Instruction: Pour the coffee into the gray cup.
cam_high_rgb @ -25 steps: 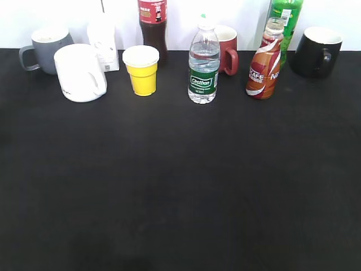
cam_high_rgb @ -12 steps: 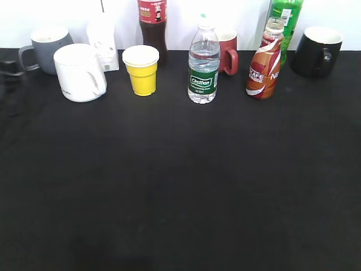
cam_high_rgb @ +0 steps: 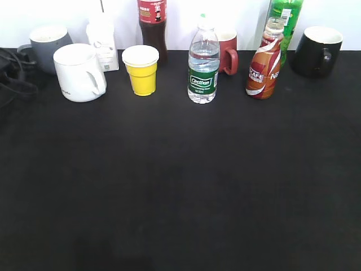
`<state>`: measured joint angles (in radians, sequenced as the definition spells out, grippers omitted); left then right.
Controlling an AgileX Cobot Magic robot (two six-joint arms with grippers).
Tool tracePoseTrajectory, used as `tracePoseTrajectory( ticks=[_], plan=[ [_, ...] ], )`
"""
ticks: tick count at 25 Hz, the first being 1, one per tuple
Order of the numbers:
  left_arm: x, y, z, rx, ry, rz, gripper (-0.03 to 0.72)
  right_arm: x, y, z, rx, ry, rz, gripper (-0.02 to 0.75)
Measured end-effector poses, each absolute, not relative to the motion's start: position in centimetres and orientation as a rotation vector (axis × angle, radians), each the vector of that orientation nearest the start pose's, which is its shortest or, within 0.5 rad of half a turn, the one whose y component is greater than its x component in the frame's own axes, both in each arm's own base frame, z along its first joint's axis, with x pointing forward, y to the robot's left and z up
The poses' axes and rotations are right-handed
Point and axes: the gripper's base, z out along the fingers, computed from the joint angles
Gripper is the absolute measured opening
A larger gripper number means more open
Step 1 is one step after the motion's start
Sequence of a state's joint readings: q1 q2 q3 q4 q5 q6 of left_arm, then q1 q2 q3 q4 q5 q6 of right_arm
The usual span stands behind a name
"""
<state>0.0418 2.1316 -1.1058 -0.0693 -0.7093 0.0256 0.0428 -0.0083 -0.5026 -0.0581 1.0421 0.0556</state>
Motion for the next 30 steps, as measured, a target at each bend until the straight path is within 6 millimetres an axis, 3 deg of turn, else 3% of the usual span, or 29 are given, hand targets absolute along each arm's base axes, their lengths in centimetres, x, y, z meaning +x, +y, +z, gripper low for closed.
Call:
tracePoseTrajectory(
  ticks=[8,10,11,17,20,25,27,30],
  plan=[
    [47.1,2.2,11.9,-0.048,1.762,0.051,0.410,-0.6,-0.5,28.0,0.015,2.013,-0.007,0.589],
    [47.6,2.2,11.6,-0.036,1.756,0.051,0.150,-0.6,-0.5,28.0,0.015,2.013,-0.007,0.589],
    [47.6,2.2,11.6,-0.032,1.759,0.052,0.092,-0.6,-0.5,28.0,0.015,2.013,-0.007,0.589],
    [47.6,2.2,12.0,-0.037,1.739,0.057,0.076,-0.6,-0.5,28.0,0.015,2.013,-0.007,0.589],
    [47.3,2.2,15.4,-0.036,1.674,0.058,0.069,-0.6,-0.5,28.0,0.015,2.012,-0.007,0.589],
    [45.6,2.0,23.5,-0.032,1.544,0.055,0.067,-0.6,-0.5,28.0,0.015,2.013,-0.007,0.589],
    [42.8,1.0,26.3,-0.018,1.512,0.039,0.067,-0.6,-0.5,28.0,0.015,2.013,-0.007,0.589],
    [38.5,-0.6,27.3,0.012,1.529,0.008,0.066,-0.6,-0.5,28.0,0.015,2.013,-0.007,0.589]
  ],
)
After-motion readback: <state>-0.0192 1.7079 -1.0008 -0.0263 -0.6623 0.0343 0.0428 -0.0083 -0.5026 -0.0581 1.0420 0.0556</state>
